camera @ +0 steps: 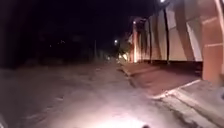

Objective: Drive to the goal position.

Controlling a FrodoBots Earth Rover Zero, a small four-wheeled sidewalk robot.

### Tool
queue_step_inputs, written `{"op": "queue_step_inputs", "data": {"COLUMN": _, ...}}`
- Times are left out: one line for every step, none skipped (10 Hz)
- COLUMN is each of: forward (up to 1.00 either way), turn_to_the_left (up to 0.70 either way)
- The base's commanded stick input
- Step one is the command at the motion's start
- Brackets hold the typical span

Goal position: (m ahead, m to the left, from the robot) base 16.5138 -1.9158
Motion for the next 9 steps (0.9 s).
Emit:
{"op": "queue_step_inputs", "data": {"forward": 0.70, "turn_to_the_left": 0.00}}
{"op": "queue_step_inputs", "data": {"forward": 0.70, "turn_to_the_left": 0.00}}
{"op": "queue_step_inputs", "data": {"forward": 0.70, "turn_to_the_left": 0.00}}
{"op": "queue_step_inputs", "data": {"forward": 0.70, "turn_to_the_left": 0.00}}
{"op": "queue_step_inputs", "data": {"forward": 0.70, "turn_to_the_left": 0.00}}
{"op": "queue_step_inputs", "data": {"forward": 0.70, "turn_to_the_left": 0.00}}
{"op": "queue_step_inputs", "data": {"forward": 0.70, "turn_to_the_left": 0.00}}
{"op": "queue_step_inputs", "data": {"forward": 0.70, "turn_to_the_left": 0.00}}
{"op": "queue_step_inputs", "data": {"forward": 0.70, "turn_to_the_left": 0.00}}
